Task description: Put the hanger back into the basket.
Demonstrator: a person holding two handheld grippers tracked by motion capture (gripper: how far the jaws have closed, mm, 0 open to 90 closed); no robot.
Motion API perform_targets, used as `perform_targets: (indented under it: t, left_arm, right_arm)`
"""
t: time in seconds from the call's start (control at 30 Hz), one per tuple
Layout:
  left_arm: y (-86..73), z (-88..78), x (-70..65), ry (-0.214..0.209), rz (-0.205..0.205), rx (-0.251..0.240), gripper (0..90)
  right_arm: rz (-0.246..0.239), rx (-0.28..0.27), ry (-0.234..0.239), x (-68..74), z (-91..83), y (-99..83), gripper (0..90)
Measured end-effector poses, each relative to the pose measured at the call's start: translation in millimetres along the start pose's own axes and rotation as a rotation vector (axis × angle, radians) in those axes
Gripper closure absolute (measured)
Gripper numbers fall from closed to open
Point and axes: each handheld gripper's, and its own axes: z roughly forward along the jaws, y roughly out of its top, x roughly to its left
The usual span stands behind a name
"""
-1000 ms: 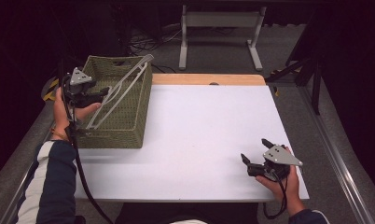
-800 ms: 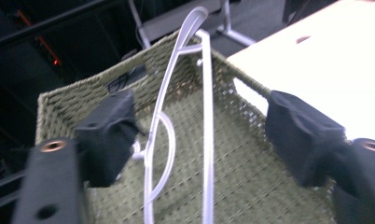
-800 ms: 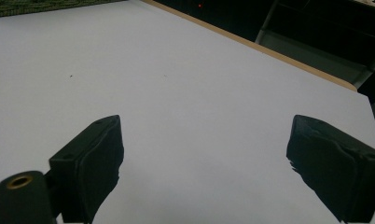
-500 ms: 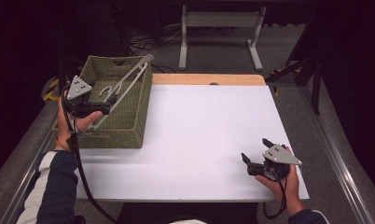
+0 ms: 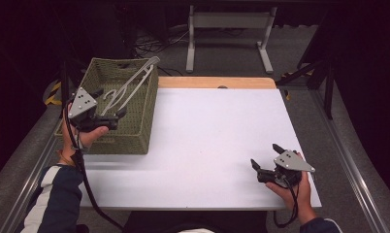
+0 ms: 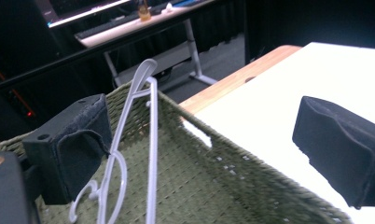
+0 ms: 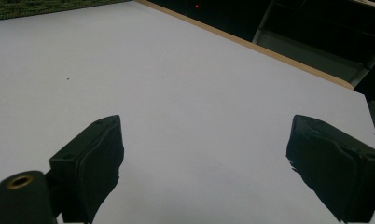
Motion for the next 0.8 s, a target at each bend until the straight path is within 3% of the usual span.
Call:
perform_targets:
  t: [0.3, 0.37, 0.5, 0.57, 0.67, 0.8]
  left_arm:
    - [-3.1, -10.0, -26.5, -0.063, 0.029, -0.064, 4.8]
    - [-3.5, -11.2, -29.6, -0.076, 0.026, -0.08, 4.3]
    - [-6.6, -13.6, -39.2, -0.093, 0.008, -0.12, 3.9]
    - [-8.0, -14.0, -41.3, -0.101, -0.005, -0.122, 4.0]
    - [-9.9, -16.0, -47.8, -0.091, 0.018, -0.118, 5.3]
    - [-12.2, -20.1, -58.9, -0.114, 0.022, -0.133, 6.6]
  right_arm:
    - [-0.01, -0.018, 0.006, 2.7, -0.5, 1.3, 11.5]
    - [-0.021, -0.056, 0.001, 4.4, -4.2, 2.8, 11.9]
    - [-0.016, -0.068, -0.001, 5.5, -5.9, 4.7, 11.9]
    - [-0.015, -0.07, 0.003, 7.1, -4.4, 5.7, 12.0]
    - [-0.016, -0.08, 0.011, 8.9, -2.1, 7.6, 12.3]
    - [-0.023, -0.088, 0.027, 16.2, 3.7, 12.7, 12.2]
